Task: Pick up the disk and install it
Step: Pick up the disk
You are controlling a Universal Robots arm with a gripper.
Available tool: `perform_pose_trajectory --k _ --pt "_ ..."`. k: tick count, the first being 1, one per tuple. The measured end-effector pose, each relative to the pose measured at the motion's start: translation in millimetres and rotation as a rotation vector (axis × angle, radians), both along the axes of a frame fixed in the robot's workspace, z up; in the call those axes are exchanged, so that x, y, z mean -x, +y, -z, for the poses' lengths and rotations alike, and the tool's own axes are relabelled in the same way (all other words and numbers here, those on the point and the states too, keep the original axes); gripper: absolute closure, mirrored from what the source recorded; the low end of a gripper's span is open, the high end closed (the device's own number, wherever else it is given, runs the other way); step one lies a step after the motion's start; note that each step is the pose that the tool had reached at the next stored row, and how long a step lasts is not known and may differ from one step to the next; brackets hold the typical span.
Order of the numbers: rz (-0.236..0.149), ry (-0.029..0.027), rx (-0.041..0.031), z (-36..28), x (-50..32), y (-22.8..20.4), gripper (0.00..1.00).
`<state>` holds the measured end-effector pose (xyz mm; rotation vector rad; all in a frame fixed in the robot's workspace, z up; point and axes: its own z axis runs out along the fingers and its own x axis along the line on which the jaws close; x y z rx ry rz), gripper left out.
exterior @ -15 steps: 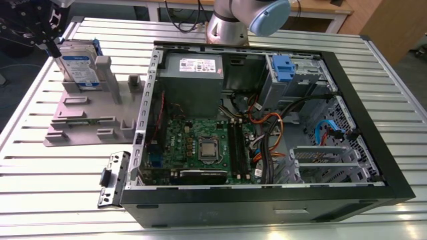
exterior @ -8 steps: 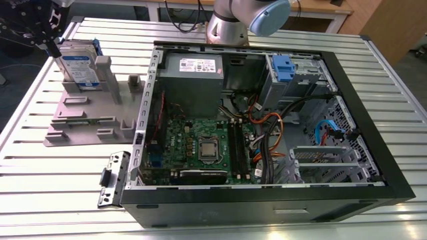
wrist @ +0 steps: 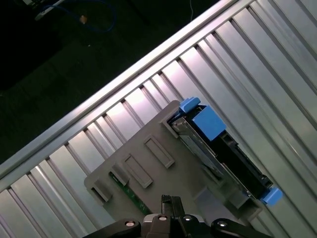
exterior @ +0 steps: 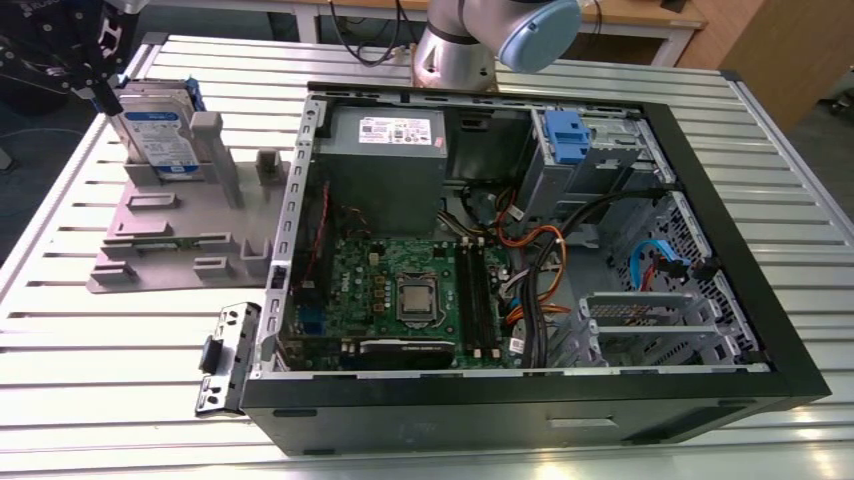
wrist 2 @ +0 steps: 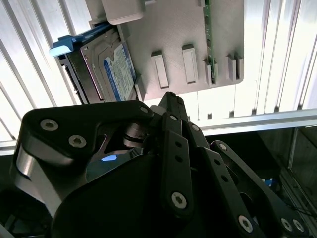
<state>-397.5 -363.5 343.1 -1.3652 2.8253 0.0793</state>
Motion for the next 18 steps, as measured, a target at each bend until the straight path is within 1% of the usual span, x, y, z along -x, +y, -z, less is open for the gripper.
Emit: perform_pose_trajectory --k 18 --pt "-0.037 0.0000 0.0000 0.0 0.0 0.0 0.90"
